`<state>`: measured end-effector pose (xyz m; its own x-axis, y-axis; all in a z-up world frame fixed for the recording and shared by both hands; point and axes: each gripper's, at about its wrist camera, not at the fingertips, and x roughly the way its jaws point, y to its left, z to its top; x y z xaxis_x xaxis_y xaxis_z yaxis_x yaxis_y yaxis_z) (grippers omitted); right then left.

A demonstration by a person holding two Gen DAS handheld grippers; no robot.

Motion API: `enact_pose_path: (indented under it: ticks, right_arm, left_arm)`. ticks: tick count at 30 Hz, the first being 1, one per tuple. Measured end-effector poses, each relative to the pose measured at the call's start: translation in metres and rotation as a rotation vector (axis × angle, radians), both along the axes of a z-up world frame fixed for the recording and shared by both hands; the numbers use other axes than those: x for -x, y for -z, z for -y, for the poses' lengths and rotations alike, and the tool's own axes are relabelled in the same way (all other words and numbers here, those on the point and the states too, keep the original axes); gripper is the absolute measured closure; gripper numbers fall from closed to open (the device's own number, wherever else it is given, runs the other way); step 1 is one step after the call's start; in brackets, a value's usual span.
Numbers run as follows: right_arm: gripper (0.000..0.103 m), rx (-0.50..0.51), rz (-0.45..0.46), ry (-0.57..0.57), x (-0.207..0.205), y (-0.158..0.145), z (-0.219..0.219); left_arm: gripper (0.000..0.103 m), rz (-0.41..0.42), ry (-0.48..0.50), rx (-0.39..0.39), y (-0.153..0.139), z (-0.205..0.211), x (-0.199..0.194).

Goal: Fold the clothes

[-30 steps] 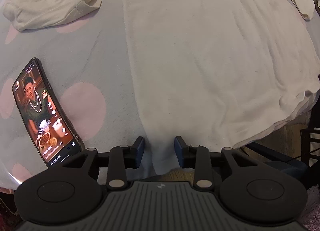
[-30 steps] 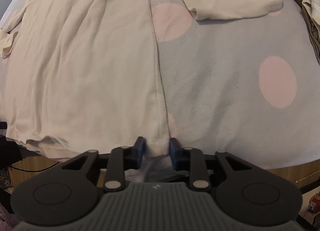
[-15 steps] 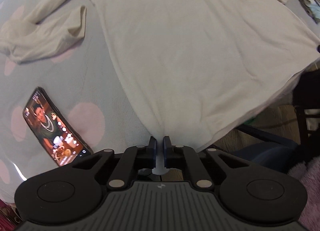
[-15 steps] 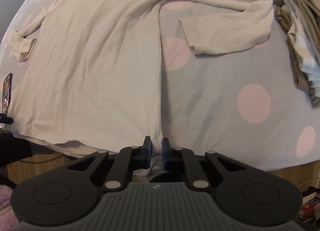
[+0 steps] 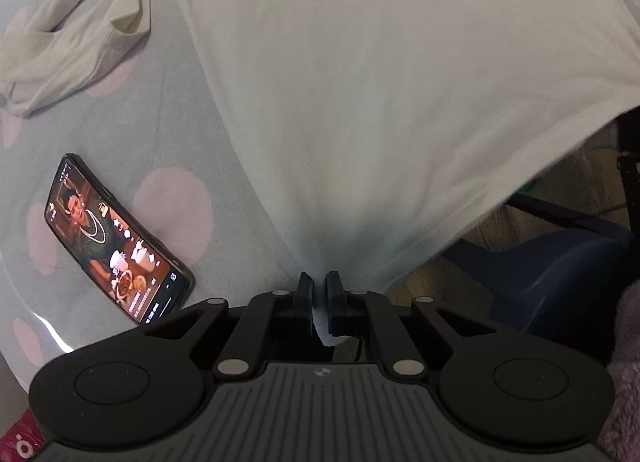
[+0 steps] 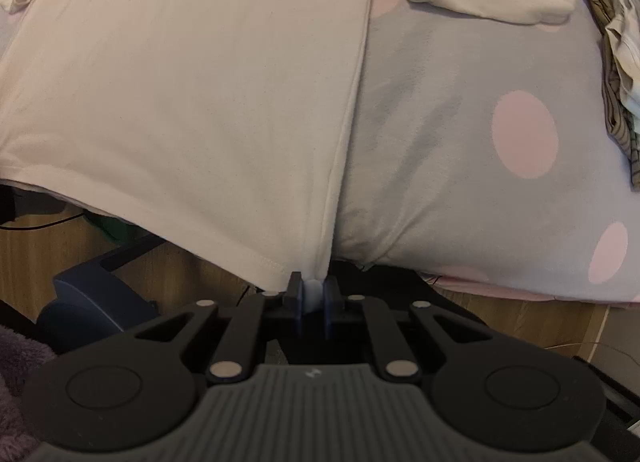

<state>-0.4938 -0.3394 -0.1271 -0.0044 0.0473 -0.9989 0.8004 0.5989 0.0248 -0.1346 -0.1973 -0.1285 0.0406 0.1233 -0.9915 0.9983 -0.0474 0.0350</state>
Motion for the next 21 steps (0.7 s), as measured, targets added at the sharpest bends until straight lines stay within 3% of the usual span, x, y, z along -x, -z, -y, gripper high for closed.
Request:
enact_pose_path:
  ticks: [2, 5, 6, 10, 14, 21]
  right_arm:
    - [0.091, -0.001, 0.01, 0.005, -0.003, 0.001, 0.003]
    - [0.081, -0.003, 0.016, 0.024, 0.0, -0.001, 0.01]
    - [0.069, -0.002, 0.018, 0.033, 0.001, -0.003, 0.012]
    - [0.069, 0.022, 0.045, 0.069, 0.009, -0.019, 0.023]
    - [0.069, 0.143, 0.099, 0.096, 0.01, -0.049, 0.044]
    - [0.069, 0.311, 0.196, 0.144, -0.01, -0.067, 0.1]
  left_arm:
    - [0.096, -0.005, -0.021, -0.006, 0.003, 0.002, -0.004]
    - [0.071, -0.051, -0.049, -0.013, 0.0, 0.002, -0.01]
    - [0.062, -0.063, -0.057, -0.005, -0.004, 0.003, -0.012]
    - [0.06, -0.065, -0.061, 0.085, -0.032, 0.015, -0.017]
    - [0.053, -0.107, -0.056, 0.213, -0.058, 0.04, -0.019]
    - [0.052, -0.158, -0.136, 0.355, -0.062, 0.113, -0.01]
